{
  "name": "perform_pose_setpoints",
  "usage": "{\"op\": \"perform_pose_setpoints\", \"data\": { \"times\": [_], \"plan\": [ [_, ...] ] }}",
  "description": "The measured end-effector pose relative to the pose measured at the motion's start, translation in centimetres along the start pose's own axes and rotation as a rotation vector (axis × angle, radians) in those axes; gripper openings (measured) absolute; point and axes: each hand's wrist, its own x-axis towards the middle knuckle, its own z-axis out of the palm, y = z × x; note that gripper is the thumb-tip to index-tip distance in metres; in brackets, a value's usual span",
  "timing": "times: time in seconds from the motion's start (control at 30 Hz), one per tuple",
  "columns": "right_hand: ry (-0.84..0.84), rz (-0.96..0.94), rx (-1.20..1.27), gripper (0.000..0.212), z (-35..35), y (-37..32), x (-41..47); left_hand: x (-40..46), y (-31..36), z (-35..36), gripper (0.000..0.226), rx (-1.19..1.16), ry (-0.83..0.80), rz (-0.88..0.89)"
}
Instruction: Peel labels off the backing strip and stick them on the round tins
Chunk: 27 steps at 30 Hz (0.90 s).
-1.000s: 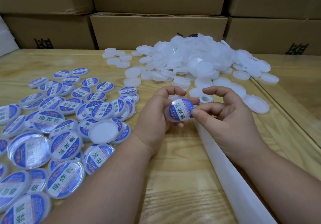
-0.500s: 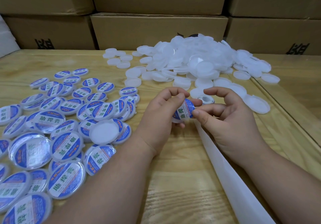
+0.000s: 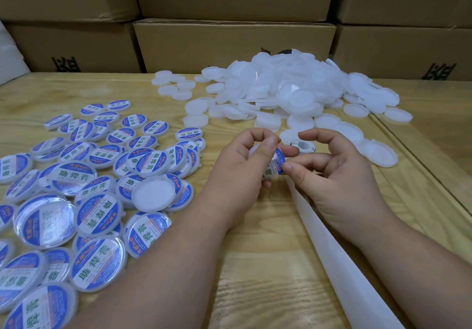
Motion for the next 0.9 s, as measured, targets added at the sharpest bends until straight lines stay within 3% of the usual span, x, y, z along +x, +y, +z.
{"op": "perform_pose_setpoints", "data": {
  "times": [0.3, 0.53, 0.77, 0.9],
  "plan": [
    [0.02, 0.033, 0.02, 0.039, -0.04, 0.03, -0.17, 0.07, -0.23, -0.1, 0.009, 0.089, 0.01, 0.021],
    [0.04, 0.052, 0.051, 0.021, -0.15, 0.05, -0.28, 0.21, -0.51, -0.13, 0.017, 0.095, 0.018, 0.035],
    [0.098, 0.064, -0.024, 0.02, -0.3, -0.29, -0.42, 0.65, -0.6, -0.51, 0.019, 0.031, 0.232, 0.091],
    [0.123, 0.027, -0.036, 0.023, -0.4, -0.38, -0.47, 0.87, -0.73, -0.76, 0.032, 0.011, 0.278, 0.077]
  ]
}}
